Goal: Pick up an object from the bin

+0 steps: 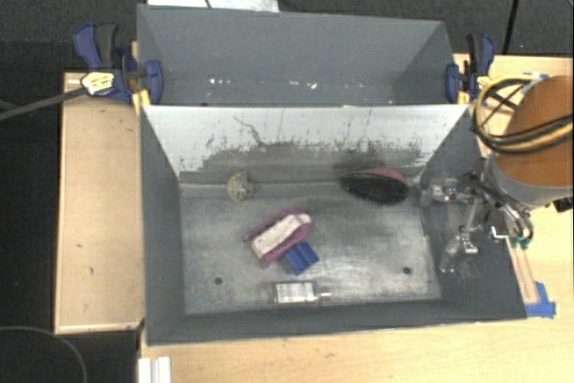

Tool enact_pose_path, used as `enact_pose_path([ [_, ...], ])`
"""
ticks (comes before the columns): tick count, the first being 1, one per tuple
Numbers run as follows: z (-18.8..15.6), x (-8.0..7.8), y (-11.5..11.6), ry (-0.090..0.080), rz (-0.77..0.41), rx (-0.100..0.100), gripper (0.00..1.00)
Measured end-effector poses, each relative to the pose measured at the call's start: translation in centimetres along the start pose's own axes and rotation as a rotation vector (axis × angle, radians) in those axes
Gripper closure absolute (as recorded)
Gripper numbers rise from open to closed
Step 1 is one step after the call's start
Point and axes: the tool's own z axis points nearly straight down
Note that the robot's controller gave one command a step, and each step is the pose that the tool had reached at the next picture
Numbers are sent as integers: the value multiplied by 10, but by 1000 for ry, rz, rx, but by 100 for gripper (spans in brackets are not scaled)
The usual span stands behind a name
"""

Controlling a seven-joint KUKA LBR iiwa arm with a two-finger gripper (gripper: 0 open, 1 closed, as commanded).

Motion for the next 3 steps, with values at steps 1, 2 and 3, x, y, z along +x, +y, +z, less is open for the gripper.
enact_pose_path([
  [1,-7,-65,34,-13,46,-1,0],
  [2,42,-66,22,-13,160,2,0],
  [3,65,-80,32,-42,370,4,0],
])
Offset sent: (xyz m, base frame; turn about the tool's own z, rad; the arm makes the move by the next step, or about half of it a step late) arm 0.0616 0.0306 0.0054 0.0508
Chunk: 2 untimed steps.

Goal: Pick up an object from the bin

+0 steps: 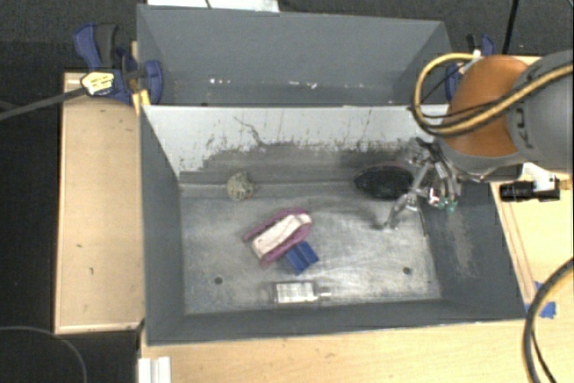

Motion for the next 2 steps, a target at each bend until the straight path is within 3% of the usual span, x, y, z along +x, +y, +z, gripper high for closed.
enact_pose_path([
  [1,10,10,1,32,-8,3,100],
  [2,10,10,1,33,-11,3,0],
])
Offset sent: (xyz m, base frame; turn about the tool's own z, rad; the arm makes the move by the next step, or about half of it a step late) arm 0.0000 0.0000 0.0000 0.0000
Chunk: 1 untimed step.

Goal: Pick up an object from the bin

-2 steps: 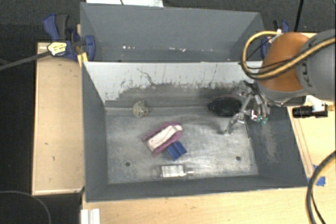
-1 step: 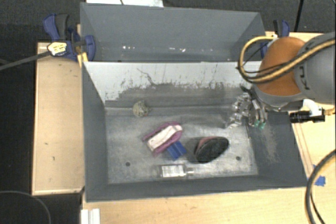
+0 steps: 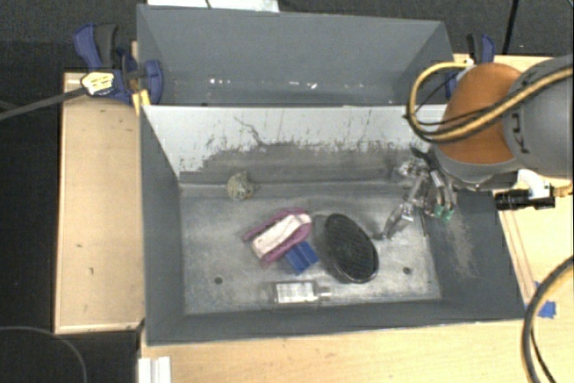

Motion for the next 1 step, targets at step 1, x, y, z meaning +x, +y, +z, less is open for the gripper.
enact_pose_path([
  [1,8,25,73,5,3,4,0],
])
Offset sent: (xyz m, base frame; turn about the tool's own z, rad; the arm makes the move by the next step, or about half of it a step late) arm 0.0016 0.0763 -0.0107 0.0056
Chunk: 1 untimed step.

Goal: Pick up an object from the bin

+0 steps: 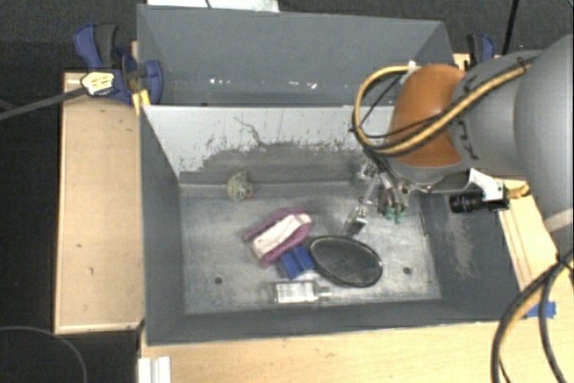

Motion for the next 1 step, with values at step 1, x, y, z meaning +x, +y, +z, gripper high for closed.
enact_pose_path([
  [1,-100,73,33,-6,73,-10,0],
])
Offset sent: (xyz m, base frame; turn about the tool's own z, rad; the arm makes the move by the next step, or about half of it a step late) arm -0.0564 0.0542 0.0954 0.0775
